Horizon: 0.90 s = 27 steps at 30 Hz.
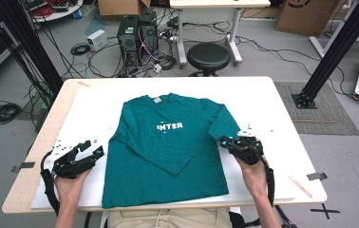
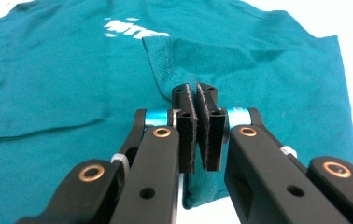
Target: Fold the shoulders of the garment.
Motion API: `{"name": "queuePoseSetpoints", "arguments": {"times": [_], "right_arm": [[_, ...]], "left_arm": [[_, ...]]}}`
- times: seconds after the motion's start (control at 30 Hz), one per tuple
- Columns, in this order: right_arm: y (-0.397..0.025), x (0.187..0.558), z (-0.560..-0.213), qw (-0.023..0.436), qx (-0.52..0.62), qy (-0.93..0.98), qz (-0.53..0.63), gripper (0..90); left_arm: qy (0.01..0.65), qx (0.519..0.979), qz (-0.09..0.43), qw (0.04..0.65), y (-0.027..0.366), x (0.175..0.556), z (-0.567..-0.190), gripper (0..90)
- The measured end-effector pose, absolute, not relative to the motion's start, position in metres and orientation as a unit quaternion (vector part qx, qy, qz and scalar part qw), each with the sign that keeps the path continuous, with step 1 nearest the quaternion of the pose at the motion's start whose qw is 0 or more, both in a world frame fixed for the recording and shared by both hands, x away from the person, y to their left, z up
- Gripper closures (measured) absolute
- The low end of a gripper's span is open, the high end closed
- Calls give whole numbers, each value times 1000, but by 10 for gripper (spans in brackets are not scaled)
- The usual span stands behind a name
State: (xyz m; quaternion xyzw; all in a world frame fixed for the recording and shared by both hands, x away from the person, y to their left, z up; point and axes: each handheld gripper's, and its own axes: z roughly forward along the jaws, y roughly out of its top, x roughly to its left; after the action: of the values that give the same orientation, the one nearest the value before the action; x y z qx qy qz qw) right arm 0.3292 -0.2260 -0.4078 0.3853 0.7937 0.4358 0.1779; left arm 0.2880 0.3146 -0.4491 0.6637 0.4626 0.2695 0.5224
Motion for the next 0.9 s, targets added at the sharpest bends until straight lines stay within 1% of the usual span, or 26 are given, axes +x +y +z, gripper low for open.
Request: {"name": "queuePoseSetpoints", "arguments": {"times": [0.17,0.23,0.33,0.5,0.6,0.73,0.9], "right_arm": [[-194,328,-412,165,371,807,428,878],[-184,328,-412,166,366,812,424,878],[-163,328,-409,155,354,820,422,878],[-144,328,-409,149,335,832,416,878],[-130,326,-410,137,328,839,411,878],[-113,323,-408,141,306,850,405,876],[-92,322,-408,130,292,855,408,876]], "left_arm": [[461,666,269,522,315,288,-449,383],[457,667,268,524,315,288,-449,400],[455,670,268,521,314,288,-449,410],[461,665,267,524,314,288,-449,409],[461,666,267,522,314,289,-449,403],[461,669,269,517,314,289,-449,395],[469,670,272,507,312,290,-449,376]]}}
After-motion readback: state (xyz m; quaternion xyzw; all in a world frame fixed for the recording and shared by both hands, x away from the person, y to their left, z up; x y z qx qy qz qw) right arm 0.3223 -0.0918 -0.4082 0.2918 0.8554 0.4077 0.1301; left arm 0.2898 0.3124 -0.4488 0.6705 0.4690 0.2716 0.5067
